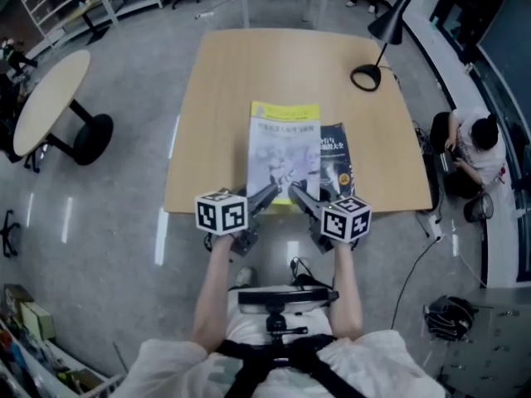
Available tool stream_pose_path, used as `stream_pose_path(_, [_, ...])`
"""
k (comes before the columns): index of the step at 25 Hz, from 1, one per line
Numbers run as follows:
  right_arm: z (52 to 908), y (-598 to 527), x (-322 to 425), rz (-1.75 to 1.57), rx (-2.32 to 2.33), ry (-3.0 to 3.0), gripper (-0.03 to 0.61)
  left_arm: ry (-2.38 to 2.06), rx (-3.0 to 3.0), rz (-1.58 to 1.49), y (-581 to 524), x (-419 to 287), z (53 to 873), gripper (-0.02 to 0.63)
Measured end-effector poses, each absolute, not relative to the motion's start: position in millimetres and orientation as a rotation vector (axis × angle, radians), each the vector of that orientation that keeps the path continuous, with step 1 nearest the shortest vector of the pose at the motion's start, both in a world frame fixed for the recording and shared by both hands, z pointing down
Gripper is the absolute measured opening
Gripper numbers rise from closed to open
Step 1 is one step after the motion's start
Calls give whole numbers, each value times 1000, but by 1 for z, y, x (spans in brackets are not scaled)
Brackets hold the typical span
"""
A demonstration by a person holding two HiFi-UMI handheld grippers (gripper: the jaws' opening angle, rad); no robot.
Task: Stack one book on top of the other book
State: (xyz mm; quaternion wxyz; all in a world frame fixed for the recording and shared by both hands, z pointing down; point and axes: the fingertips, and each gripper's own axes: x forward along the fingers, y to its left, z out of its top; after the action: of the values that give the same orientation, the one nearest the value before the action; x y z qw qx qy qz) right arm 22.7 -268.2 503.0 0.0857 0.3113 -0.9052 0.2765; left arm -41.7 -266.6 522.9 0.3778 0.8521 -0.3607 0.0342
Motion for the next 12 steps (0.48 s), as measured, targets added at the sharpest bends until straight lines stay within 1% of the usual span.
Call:
stream_pose_path(2, [504,-273,42,813,904,-2688,127,-917,2168,50,-271,-19,521,107])
stream_pose_path(6, [510,-280,61,811,864,-2665,129,-934,2138,15,-275,2,523,107])
stream_pose_path(12, [507,-283,64,809,857,-2648,129,-948,2119,51,-277,5,522,107])
